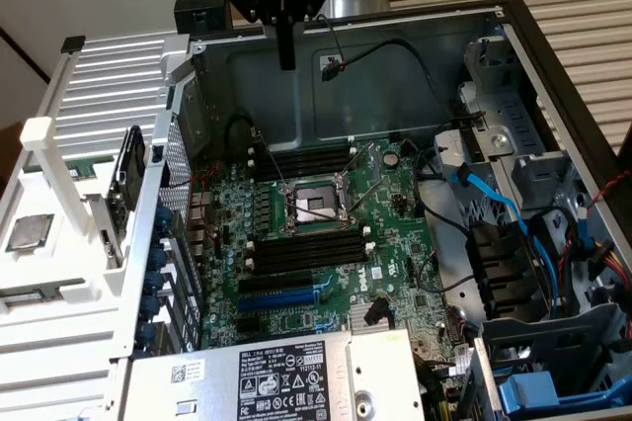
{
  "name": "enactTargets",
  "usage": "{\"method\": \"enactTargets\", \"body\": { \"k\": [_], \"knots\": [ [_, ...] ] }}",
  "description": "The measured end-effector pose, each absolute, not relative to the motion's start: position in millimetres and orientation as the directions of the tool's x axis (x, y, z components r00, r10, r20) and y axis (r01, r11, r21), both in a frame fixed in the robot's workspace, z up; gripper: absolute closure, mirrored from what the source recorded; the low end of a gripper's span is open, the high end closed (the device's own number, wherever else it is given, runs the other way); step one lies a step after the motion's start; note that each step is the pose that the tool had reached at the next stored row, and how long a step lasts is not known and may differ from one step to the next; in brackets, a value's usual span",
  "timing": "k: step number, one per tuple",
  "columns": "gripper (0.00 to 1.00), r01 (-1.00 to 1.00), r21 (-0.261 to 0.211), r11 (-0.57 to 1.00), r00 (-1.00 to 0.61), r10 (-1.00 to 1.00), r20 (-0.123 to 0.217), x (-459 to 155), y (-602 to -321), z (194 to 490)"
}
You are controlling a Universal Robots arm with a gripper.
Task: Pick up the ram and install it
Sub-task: 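Reach for the ram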
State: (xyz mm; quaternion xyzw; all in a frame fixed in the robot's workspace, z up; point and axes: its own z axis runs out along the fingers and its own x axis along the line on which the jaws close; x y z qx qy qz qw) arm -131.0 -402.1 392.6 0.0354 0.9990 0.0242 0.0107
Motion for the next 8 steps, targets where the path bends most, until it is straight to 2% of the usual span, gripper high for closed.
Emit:
{"method": "enactTargets", "body": {
  "k": [8],
  "knots": [
    [0.9,0.07,0.05,0.996,-0.997,0.071,-0.02,-155.1,-413.2,392.6]
  ]
}}
